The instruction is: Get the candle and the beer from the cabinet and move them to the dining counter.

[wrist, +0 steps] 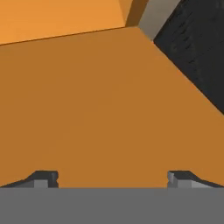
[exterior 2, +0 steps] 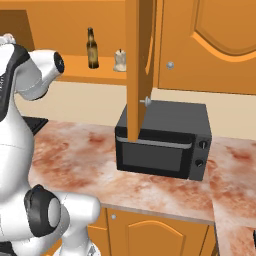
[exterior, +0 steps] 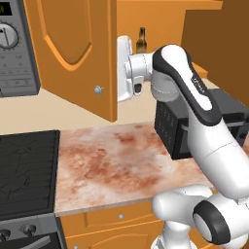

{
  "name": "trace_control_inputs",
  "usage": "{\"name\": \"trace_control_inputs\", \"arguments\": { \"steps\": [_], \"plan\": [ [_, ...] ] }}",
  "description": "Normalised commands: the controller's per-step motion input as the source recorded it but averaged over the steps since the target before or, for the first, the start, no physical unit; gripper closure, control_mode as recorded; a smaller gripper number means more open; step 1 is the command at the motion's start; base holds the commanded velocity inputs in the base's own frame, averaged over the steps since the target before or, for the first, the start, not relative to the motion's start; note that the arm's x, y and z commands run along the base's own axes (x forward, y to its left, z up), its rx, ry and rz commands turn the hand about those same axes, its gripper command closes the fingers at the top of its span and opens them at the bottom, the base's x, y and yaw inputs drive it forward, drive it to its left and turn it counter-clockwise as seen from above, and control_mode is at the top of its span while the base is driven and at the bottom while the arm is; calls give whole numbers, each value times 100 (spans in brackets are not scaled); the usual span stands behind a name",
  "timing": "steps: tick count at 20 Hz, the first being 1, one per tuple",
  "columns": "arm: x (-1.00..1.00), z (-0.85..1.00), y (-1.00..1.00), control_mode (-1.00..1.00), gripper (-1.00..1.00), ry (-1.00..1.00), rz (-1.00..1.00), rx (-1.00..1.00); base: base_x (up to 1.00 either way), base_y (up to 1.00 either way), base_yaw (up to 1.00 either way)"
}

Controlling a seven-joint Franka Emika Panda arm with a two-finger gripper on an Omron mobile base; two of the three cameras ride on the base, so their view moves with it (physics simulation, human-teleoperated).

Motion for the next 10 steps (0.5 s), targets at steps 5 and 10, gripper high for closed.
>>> {"name": "trace_control_inputs", "arguments": {
  "steps": [5, 10],
  "plan": [
    [-16, -4, 54, -100, -100, -2, 20, 0, 0, 0, 0],
    [-19, -6, 76, -100, -100, -9, 12, -2, 0, 0, 0]
  ]
}}
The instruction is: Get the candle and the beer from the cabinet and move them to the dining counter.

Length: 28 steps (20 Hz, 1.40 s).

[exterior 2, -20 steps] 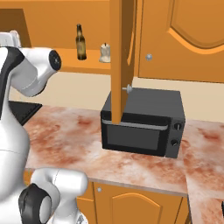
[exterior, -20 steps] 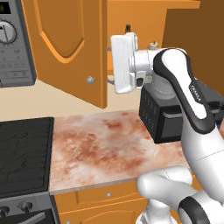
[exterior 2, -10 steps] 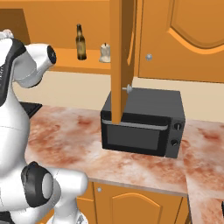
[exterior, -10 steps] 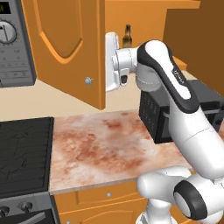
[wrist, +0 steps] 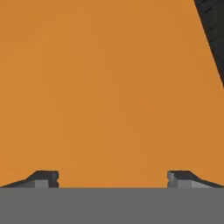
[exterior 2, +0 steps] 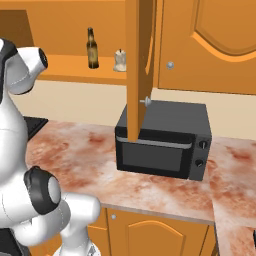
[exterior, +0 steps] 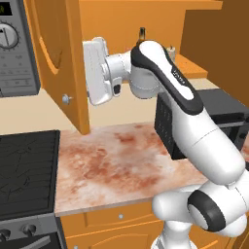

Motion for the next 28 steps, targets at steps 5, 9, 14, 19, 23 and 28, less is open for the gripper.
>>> {"name": "trace_control_inputs", "arguments": {
  "steps": [5, 9, 14, 19, 23, 28],
  "plan": [
    [1, -5, 80, -100, -100, -22, 0, -7, 0, 0, 0],
    [3, -3, 77, -100, -100, -31, -6, -13, 0, 0, 0],
    [0, -10, 26, -100, -100, -18, -8, -13, 0, 0, 0],
    [-1, -13, -40, -100, -100, -11, -12, -12, 0, 0, 0],
    [-5, -18, -72, -100, -100, -9, -10, -3, 0, 0, 0],
    [-9, -10, -74, -100, -100, -28, -3, -3, 0, 0, 0]
  ]
}}
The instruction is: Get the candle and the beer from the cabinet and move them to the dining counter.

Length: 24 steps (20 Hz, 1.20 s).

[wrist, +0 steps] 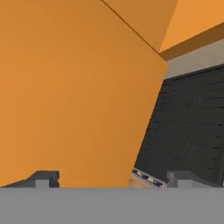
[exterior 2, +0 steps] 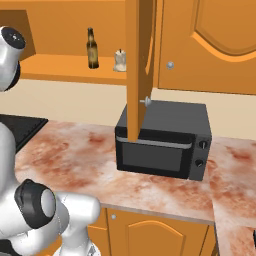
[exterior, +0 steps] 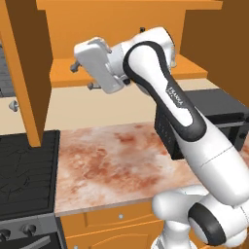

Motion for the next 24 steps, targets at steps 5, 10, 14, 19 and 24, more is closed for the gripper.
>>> {"name": "trace_control_inputs", "arguments": {
  "steps": [5, 10, 14, 19, 24],
  "plan": [
    [-7, 2, -68, -100, -100, -43, 0, -11, 0, 0, 0],
    [-4, 11, -62, -100, -100, -34, -1, -10, 0, 0, 0],
    [-1, 12, -56, -100, -100, -21, -9, -12, 0, 0, 0],
    [0, 10, -53, -100, -100, -12, -19, -14, 0, 0, 0],
    [2, 9, -43, -100, -100, -6, -29, -19, 0, 0, 0]
  ]
}}
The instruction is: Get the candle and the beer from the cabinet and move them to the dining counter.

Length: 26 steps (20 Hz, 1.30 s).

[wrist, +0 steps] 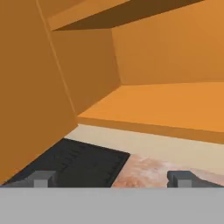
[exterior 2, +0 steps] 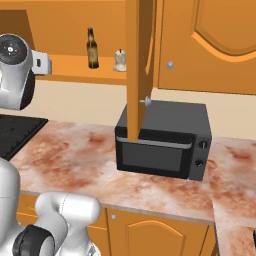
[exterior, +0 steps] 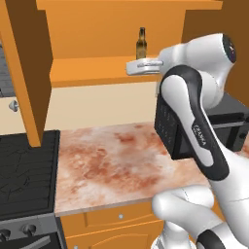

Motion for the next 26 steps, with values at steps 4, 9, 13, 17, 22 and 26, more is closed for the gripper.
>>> {"name": "trace_control_inputs", "arguments": {
  "steps": [4, 9, 13, 17, 22, 26],
  "plan": [
    [9, 5, -45, -100, -100, 0, -35, -16, 0, 0, 0],
    [10, 0, -55, -100, -100, 0, -31, -7, 0, 0, 0],
    [22, 0, -52, -100, -100, 0, -22, 0, 0, 0, 0],
    [36, -2, -42, -100, -100, -2, -7, 0, 0, 0, 0],
    [49, -2, -25, -100, -100, 0, 0, 0, 0, 0, 0],
    [47, -13, -6, -100, -100, 0, 0, 0, 0, 0, 0]
  ]
}}
